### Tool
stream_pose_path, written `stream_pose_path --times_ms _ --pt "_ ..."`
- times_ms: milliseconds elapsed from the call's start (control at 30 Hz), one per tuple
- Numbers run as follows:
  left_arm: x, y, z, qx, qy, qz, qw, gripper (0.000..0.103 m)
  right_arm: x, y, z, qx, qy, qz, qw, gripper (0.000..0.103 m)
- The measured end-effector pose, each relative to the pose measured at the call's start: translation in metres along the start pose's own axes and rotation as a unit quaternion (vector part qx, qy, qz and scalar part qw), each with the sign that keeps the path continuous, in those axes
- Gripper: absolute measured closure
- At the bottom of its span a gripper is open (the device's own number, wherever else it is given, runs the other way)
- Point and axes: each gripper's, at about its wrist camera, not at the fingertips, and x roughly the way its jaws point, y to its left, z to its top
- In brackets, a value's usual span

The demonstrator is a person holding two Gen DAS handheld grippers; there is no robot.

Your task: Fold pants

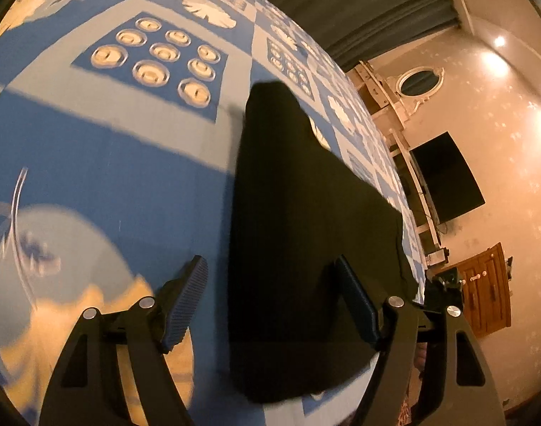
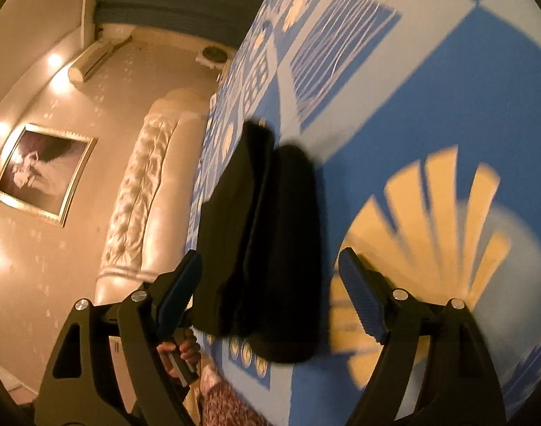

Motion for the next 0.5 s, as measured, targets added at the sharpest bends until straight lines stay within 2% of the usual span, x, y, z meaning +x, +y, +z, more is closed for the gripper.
stream_pose_path --times_ms 167,400,500 --pt "-0.004 -0.004 -0.02 -0.011 0.002 0.0 0.9999 0.028 0.011 0.008 -0.024 -0.002 0.024 0.007 1.0 0.02" --pt "0.0 -0.006 -0.03 -0.03 -0.001 -0.001 0.9995 0.026 0.028 0.025 -0.037 -0.019 0.043 -0.007 0.999 0.016" --pt "0.006 -0.01 -0.028 -0.036 0.002 -0.008 0.9993 0.028 0.032 0.027 -0.037 -0.023 0.045 -0.019 0.999 0.023"
